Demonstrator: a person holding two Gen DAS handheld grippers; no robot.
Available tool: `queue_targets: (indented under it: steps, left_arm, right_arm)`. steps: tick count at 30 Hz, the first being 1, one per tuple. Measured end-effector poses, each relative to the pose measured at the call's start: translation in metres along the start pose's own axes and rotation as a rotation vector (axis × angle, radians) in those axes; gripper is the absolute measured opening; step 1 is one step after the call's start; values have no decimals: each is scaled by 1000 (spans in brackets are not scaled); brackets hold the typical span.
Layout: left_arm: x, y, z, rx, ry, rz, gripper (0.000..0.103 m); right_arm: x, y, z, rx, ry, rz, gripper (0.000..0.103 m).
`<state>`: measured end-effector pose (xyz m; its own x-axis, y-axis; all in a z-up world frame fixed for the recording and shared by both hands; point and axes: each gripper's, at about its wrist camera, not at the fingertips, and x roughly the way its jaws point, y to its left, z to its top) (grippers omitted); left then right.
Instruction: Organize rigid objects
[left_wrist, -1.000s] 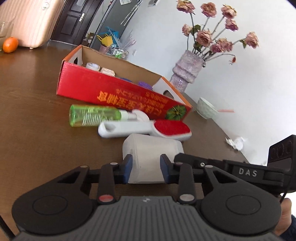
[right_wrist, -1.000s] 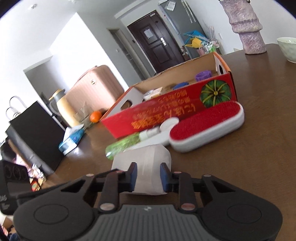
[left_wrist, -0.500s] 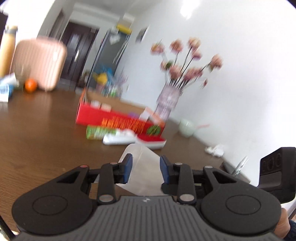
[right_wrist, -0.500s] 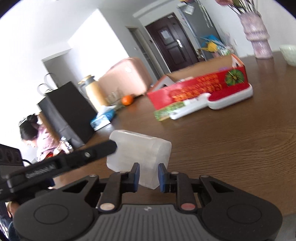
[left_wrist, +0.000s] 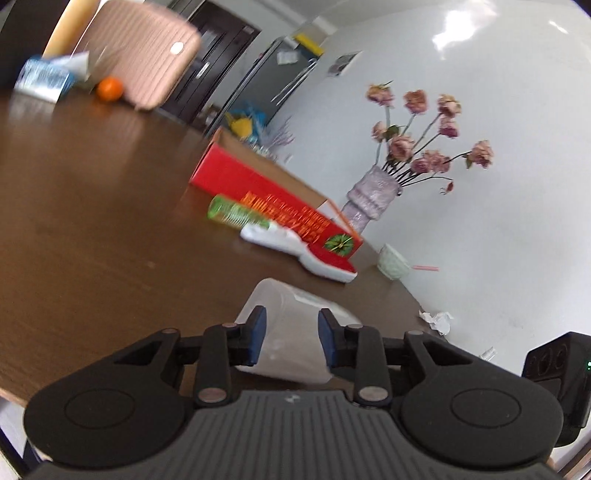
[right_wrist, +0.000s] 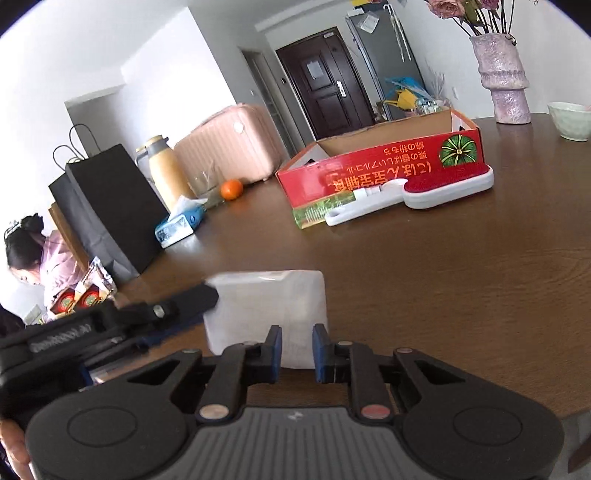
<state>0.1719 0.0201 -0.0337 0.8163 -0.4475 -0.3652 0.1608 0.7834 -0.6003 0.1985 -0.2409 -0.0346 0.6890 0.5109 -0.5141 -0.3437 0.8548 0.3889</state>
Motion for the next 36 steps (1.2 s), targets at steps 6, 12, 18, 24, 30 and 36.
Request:
queue_targets:
  steps: [6,12,18,24,30,36]
  left_arm:
    - [3,5,-4,84,56,7,47]
    - [23,17,7,57,82,-40,67]
    - [43,23,19,47,100,-29,53]
    - [55,31,40,13,71,71,53]
    - [56,33,57,36,86,217,73]
    - [68,50,74,-55,122,136,43]
  right_arm:
    - [7,-15,2,43,17,-5,22]
    - [19,-43,3,176,1,100,31]
    - [30,-46,21,77,-49,97,61]
    - [66,-51,42,123,11,119,45]
    - [94,-43,58,117,18,120,46]
    - [126,-38,74,131,40,166,45]
